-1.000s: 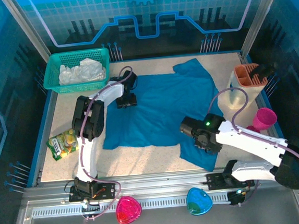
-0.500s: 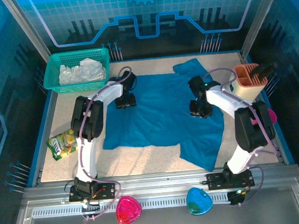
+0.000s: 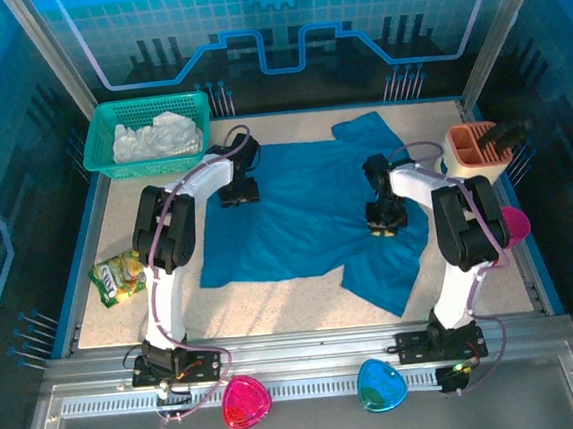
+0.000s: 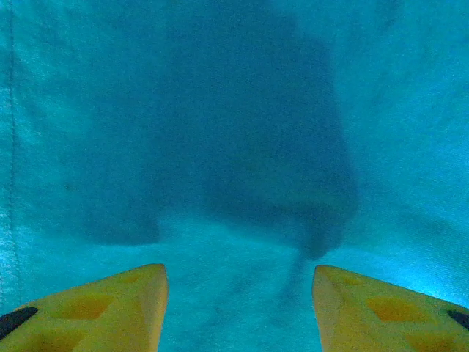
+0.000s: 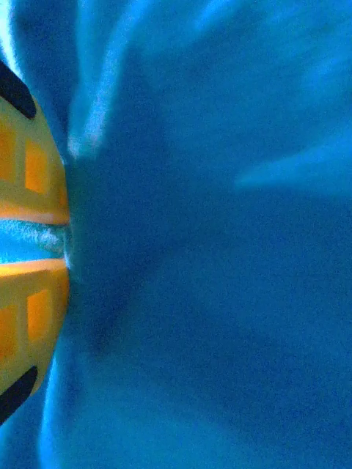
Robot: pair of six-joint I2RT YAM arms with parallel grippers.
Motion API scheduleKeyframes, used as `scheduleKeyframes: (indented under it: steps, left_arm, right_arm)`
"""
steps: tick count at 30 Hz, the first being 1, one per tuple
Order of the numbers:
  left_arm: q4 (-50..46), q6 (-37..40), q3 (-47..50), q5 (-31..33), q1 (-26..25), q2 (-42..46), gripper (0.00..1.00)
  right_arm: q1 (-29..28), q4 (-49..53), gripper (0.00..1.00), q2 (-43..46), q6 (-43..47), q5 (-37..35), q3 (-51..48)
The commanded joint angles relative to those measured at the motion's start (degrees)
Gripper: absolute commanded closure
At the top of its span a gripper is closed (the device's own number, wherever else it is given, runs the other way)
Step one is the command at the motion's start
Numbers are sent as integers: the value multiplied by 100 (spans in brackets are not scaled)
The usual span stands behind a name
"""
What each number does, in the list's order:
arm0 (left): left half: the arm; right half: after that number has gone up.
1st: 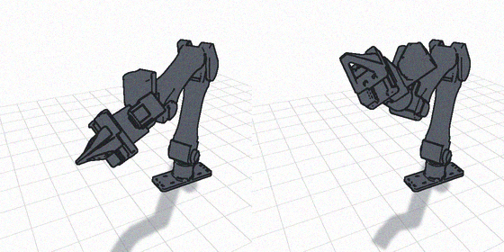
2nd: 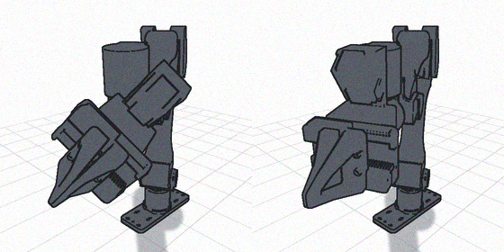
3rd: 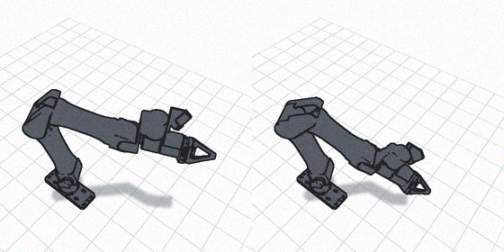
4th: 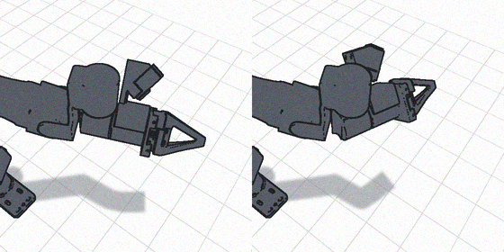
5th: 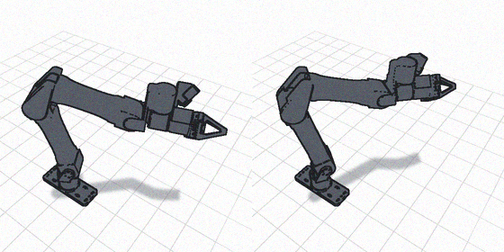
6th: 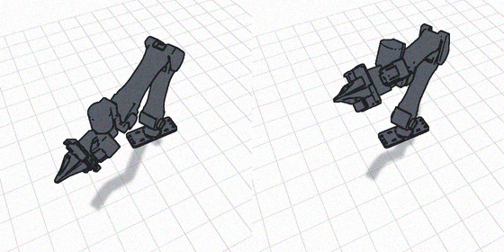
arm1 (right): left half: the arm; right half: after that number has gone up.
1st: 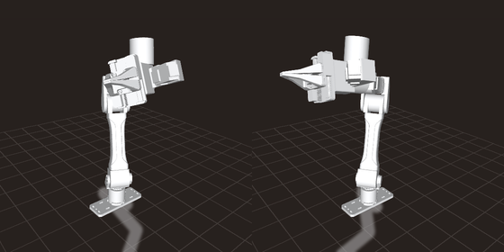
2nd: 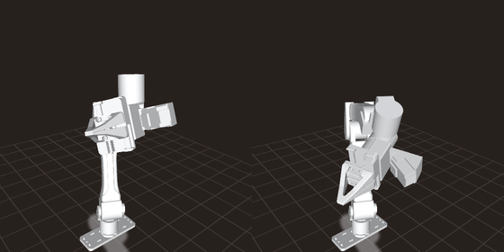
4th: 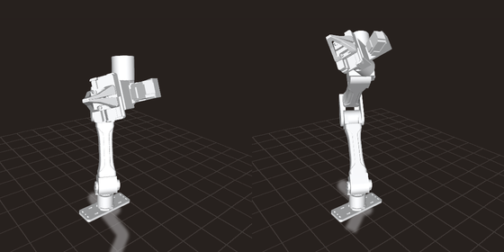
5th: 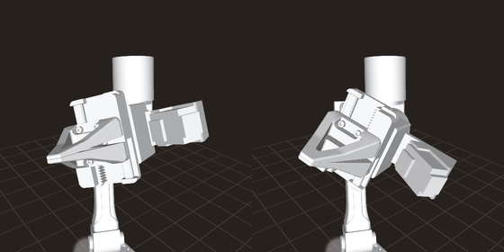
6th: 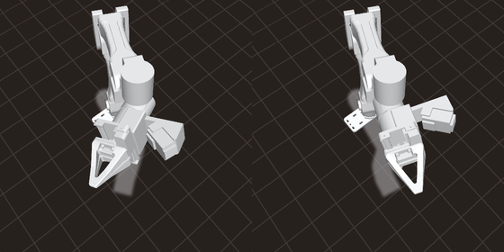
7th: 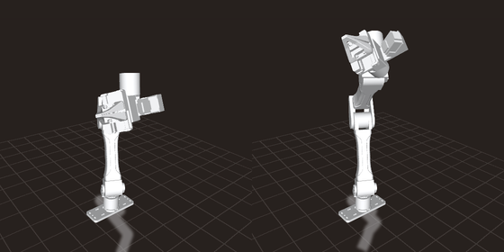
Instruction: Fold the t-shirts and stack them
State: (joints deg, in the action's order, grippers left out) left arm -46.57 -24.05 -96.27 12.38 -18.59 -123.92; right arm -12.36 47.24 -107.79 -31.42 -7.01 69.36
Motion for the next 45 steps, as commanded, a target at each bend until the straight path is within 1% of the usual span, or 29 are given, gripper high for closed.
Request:
scheduleKeyframes:
  steps: [1, 4, 6, 9, 12, 14, 16, 17, 19, 22, 24, 26, 30, 32, 34, 36, 39, 43, 45]
  left_arm:
    - [-169, -14, -19, 183, 31, 150, 44]
    - [-161, 10, -23, 274, 31, 112, 45]
    - [-120, 28, -28, 336, 31, 96, 45]
    - [-138, 90, -119, 415, 31, 147, 46]
    - [-226, 201, -265, 598, 0, 375, 46]
    - [-347, 318, -438, 711, -62, 597, 43]
    - [-466, 418, -614, 785, -155, 781, 38]
    - [-527, 446, -703, 787, -200, 822, 36]
    - [-665, 454, -958, 784, -275, 768, 34]
    - [-871, 318, -1374, 761, -298, 358, 35]
    - [-969, 196, -1708, 774, -299, 11, 35]
    - [-967, 89, -1960, 780, -303, -300, 34]
    - [-878, -79, -2426, 755, -294, -849, 25]
    - [-958, -122, -2767, 799, -286, -1174, 22]
    - [-1021, -139, -3104, 845, -277, -1502, 20]
    - [-1079, -158, -3348, 921, -246, -1756, 19]
    - [-1123, -201, -3574, 972, -161, -2042, 19]
    - [-1139, -224, -3716, 791, -33, -2356, 24]
    - [-1134, -185, -3764, 669, -13, -2488, 27]
  right_arm:
    - [277, -351, 80, -538, 382, -59, 423]
    - [293, -227, 81, -658, 495, -50, 788]
    - [295, -190, 81, -606, 526, -9, 812]
    - [293, -174, 82, -323, 587, 91, 608]
    - [293, -74, 81, 185, 742, 238, 457]
    - [291, 65, 80, 552, 895, 332, 508]
    - [295, 185, 78, 758, 1045, 385, 676]
    - [299, 209, 77, 790, 1119, 424, 773]
    - [311, 224, 76, 685, 1271, 483, 1088]
    - [330, 171, 75, 99, 1571, 652, 1767]
    - [386, 211, 72, -475, 1773, 712, 2443]
    - [431, 308, 64, -1055, 1905, 563, 3180]
    - [513, 506, 44, -2194, 2154, 222, 4684]
    - [554, 823, 39, -2836, 2268, 17, 5526]
    - [599, 1120, 35, -3452, 2394, -135, 6358]
    - [631, 1325, 34, -3933, 2492, -221, 6992]
    - [679, 1471, 37, -4493, 2587, -290, 7657]
    - [751, 1446, 44, -4818, 2650, -363, 7873]
    - [795, 1445, 51, -4903, 2646, -333, 7873]
